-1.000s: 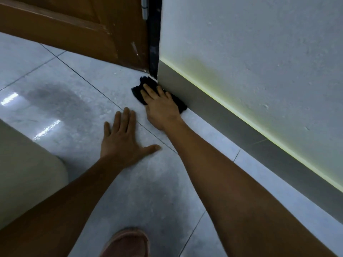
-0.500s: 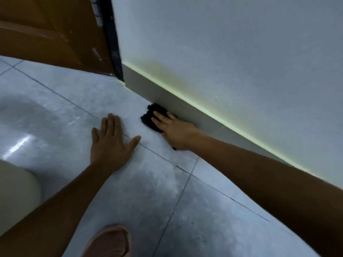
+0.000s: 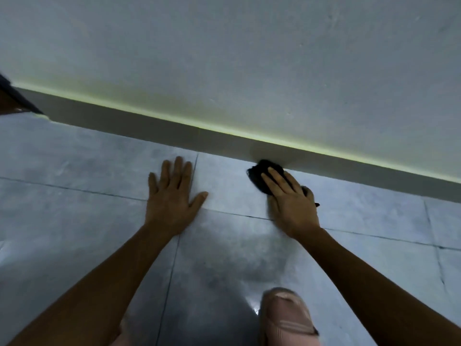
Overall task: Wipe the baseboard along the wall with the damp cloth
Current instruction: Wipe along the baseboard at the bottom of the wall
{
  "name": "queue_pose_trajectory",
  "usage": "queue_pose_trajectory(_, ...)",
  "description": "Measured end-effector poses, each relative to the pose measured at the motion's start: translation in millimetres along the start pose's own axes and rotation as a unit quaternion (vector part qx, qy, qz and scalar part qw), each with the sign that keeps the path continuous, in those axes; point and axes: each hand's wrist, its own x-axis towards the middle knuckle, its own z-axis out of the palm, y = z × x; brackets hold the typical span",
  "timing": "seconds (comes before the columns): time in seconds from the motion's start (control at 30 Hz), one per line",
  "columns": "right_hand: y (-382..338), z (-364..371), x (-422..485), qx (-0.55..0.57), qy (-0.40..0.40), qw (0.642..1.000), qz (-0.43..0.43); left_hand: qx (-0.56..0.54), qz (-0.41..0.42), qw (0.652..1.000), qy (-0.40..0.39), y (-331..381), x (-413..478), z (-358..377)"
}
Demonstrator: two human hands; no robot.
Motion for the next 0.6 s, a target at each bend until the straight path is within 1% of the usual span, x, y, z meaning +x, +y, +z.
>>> queue_pose_trajectory(0.07, -14, 5, -2, 0.005, 0.015, 0.999, 0.032, 0.001, 0.003, 1.000, 0.006, 13, 3, 5)
queue_pose_trajectory(0.1, -24, 8, -1, 0.007, 0.021, 0.999, 0.029, 0.006, 0.016, 1.000, 0.008, 18, 4, 8)
queue_pose_trajectory(0.17, -34, 14, 4, 0.006, 0.019, 1.000, -0.022, 0.003, 0.028, 0.999, 0.018, 28, 5, 13)
queue_pose_trajectory(0.23, -23, 12, 8, 0.001, 0.007, 0.998, -0.070, -0.008, 0.017, 0.999, 0.030, 38, 6, 17)
queue_pose_trajectory(0.3, -3, 8, 4, 0.001, 0.019, 0.997, -0.071, -0.005, 0.007, 0.999, 0.037, 43, 5, 20)
queue_pose_trajectory(0.37, 23, 8, -6, 0.004, 0.021, 1.000, -0.021, 0.005, 0.008, 0.999, 0.035, 46, 6, 21)
queue_pose_trajectory(0.47, 68, 11, -27, 0.010, 0.023, 0.996, 0.084, 0.013, 0.007, 0.999, 0.032, 46, 7, 21)
queue_pose_trajectory(0.53, 99, 11, -42, 0.018, 0.002, 0.984, 0.176, 0.014, 0.005, 0.999, 0.031, 47, 5, 20)
queue_pose_trajectory(0.6, 124, 7, -50, 0.051, -0.013, 0.962, 0.267, 0.015, 0.001, 1.000, 0.021, 48, 5, 18)
